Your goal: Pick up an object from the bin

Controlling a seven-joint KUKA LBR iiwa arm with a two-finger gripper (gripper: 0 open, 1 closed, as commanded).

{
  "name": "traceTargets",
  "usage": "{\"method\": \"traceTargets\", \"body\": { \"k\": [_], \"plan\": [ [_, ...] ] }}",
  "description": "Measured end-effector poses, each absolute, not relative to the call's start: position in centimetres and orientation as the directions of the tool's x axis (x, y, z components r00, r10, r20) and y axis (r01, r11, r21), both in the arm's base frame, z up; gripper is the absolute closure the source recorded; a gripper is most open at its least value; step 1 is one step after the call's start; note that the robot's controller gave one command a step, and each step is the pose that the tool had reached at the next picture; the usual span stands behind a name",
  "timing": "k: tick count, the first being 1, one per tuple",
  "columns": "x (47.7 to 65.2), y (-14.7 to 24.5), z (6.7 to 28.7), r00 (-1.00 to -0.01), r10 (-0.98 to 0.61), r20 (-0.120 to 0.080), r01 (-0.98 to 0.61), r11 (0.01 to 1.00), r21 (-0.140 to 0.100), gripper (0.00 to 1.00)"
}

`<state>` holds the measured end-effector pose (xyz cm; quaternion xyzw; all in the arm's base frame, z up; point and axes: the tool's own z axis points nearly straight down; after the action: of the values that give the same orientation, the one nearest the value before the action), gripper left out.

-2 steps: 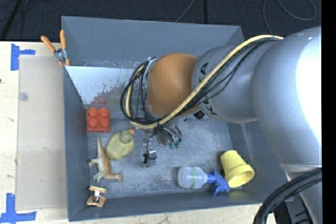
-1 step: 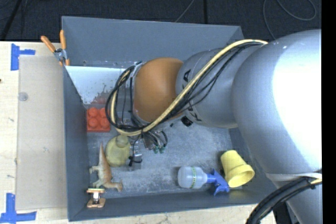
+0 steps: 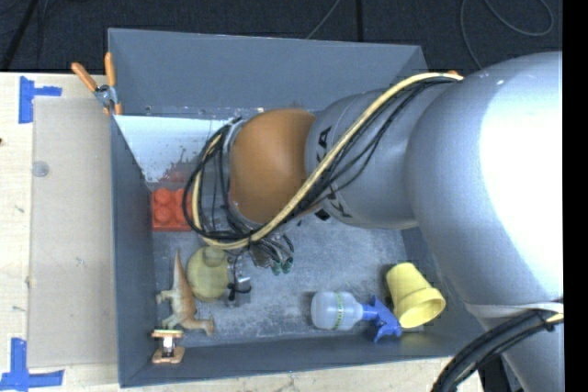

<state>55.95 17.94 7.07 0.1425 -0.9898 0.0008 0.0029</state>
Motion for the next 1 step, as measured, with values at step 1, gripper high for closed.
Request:
{"method": "traceTargets", "body": {
  "k": [1],
  "plan": [
    [55.36,20.21,7.32,-0.895,-0.446,0.002,-0.446,0.895,0.002,1.0]
  ]
}}
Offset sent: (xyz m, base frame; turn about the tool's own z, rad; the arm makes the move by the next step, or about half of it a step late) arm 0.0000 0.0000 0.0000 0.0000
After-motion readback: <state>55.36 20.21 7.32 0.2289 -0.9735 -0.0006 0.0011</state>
